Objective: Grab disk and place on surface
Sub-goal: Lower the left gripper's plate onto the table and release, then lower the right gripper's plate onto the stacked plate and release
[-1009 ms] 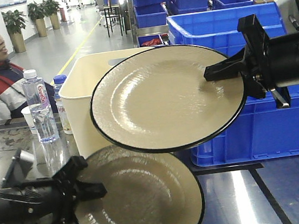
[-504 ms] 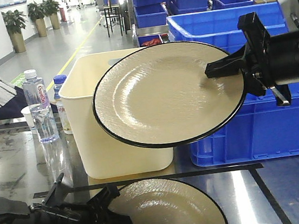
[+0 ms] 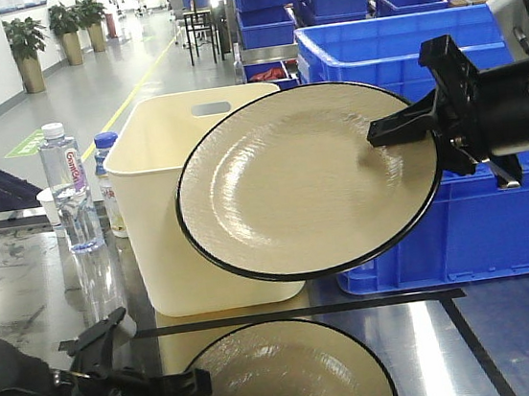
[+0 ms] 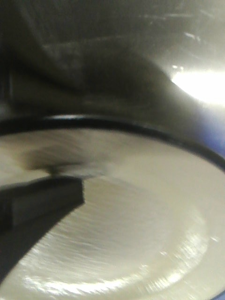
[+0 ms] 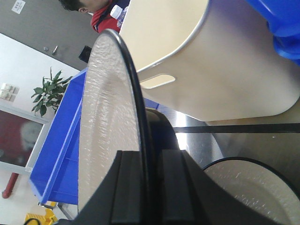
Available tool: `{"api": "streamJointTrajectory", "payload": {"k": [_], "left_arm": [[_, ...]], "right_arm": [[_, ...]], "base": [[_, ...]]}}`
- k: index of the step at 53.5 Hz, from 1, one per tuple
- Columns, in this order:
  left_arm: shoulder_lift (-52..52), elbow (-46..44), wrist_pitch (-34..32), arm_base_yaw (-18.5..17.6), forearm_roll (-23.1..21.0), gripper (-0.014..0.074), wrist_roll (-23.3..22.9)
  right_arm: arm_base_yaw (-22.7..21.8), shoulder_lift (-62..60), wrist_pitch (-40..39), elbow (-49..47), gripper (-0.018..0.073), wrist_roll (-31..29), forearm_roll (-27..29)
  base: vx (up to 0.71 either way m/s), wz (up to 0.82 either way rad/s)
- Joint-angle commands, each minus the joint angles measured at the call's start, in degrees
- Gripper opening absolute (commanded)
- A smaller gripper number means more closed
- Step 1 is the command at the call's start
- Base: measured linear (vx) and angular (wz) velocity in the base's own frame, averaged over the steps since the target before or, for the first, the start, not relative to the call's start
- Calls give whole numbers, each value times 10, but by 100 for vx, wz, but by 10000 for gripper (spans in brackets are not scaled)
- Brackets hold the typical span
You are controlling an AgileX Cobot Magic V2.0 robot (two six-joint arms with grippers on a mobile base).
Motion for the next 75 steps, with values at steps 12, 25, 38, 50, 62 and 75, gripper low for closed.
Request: {"api": "streamJointTrajectory", "payload": {"k": [12,25,38,50,62,75], "left_arm": [[-172,-11,-18,37,68,607,10],[-307,-11,-79,40,66,578,10],[-348,-11,-80,40,65,574,11],[-348,-9,-68,40,65,574,11],[-348,-9,-60,40,65,574,11],[-348,-9,-54,40,66,574,11]], "right_arm": [[0,-25,10,-16,-8,7,11],[70,-20,-69,104,-8,12,-32],[117,16,-123,166,4,-35,-1],[119,41,-110,166,80,-54,-5],[119,43,-111,166,309,-83,-33],[118,34,-112,149,566,-142,-101]], "base": [[0,0],[0,0],[0,0],[0,0],[0,0],[0,0]]}}
